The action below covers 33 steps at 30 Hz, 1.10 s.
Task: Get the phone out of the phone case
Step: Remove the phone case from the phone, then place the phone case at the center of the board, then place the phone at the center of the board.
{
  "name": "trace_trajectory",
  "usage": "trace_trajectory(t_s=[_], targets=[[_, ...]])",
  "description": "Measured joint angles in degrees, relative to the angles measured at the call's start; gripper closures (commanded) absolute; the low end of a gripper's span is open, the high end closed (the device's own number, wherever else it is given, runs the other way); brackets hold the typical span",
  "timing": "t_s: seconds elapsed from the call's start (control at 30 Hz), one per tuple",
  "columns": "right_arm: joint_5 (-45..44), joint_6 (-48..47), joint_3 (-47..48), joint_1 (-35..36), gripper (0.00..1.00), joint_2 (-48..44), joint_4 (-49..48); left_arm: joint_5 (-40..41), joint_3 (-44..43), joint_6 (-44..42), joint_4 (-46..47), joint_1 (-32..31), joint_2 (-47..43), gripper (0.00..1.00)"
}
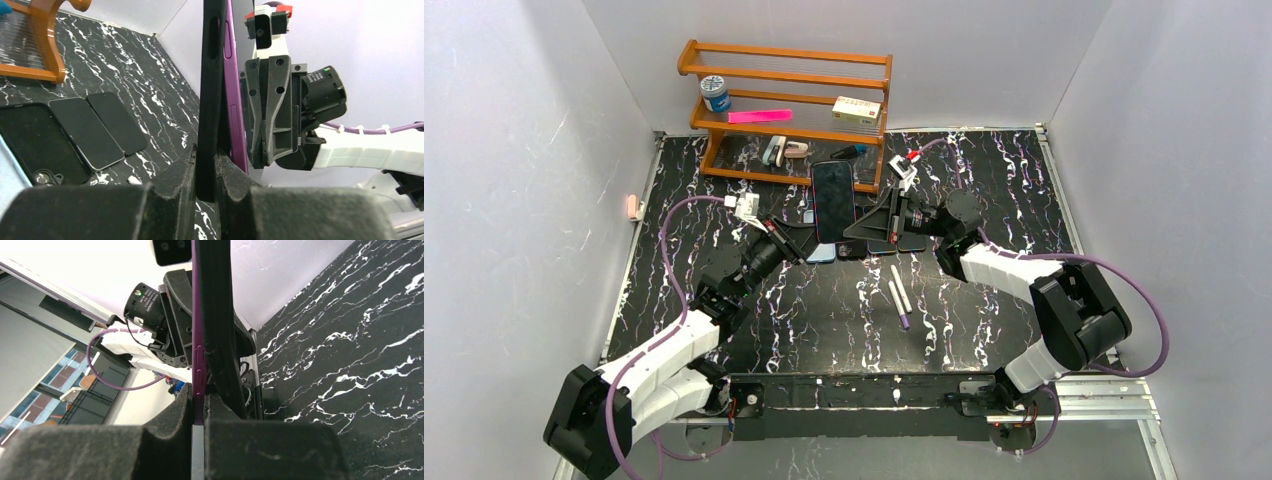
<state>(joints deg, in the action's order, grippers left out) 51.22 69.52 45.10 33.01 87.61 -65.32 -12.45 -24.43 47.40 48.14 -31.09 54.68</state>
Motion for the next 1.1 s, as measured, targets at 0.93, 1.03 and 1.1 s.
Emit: trace_trajectory(t_s=[0.93, 1.03, 1.1], targets=[[12.2, -19.3, 0.0, -0.2, 0.99, -4.0, 31.0, 31.0, -3.1, -16.3, -17.2, 1.9, -3.4, 1.00], [11.2, -27.3, 3.0, -4.4, 0.99, -4.0, 43.0, 32.4, -4.7, -16.4, -23.3, 2.2, -3.0, 1.00], [9.2, -33.3, 6.0, -8.1, 0.99, -3.9, 50.6, 32.3, -6.4, -16.4, -27.4, 3.0, -1.9, 1.00]])
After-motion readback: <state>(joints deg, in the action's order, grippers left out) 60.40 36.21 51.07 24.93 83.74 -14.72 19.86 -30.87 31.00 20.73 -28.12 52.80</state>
